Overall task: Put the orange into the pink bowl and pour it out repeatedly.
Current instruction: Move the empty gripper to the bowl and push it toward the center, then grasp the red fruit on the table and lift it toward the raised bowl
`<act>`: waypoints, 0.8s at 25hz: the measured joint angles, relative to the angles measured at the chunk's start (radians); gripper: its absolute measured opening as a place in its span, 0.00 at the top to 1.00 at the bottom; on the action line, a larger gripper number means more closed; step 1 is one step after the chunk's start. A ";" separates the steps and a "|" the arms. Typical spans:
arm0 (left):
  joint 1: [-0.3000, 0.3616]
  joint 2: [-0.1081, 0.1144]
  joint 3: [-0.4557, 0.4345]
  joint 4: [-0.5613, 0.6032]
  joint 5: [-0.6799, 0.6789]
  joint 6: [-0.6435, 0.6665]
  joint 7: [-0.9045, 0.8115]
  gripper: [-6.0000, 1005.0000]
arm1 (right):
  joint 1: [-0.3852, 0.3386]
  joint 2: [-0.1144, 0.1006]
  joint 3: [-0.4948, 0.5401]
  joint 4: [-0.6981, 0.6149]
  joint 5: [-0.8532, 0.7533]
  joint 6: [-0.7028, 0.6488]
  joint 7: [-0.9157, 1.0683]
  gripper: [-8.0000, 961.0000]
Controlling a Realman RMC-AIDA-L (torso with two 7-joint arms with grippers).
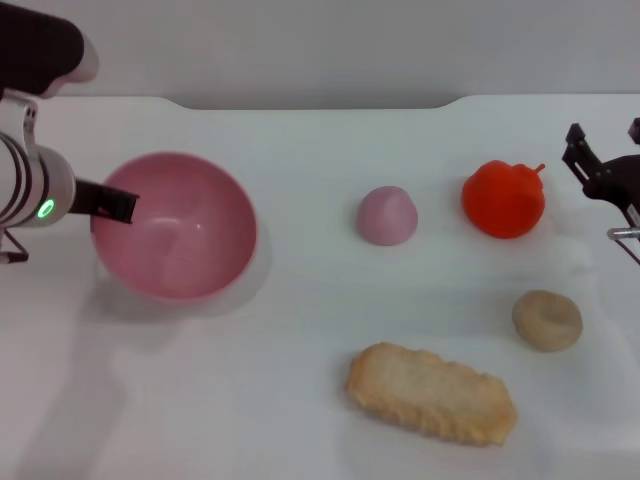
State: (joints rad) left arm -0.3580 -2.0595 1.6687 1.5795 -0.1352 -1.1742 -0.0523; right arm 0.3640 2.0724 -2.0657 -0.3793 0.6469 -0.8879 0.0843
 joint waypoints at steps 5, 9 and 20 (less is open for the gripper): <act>-0.019 0.000 -0.001 0.042 0.052 -0.025 -0.034 0.95 | 0.000 -0.014 0.022 -0.115 -0.036 0.199 -0.004 0.17; -0.052 0.000 -0.006 0.023 0.063 -0.050 -0.038 0.95 | -0.084 -0.038 0.132 -0.424 -0.175 0.495 -0.007 0.17; -0.086 -0.001 -0.026 -0.040 0.063 -0.042 -0.038 0.95 | -0.135 -0.003 0.365 -0.953 -0.378 1.334 -0.001 0.17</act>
State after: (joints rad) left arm -0.4437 -2.0604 1.6431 1.5396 -0.0722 -1.2159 -0.0902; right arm 0.2286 2.0690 -1.7008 -1.3321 0.2692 0.4456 0.0832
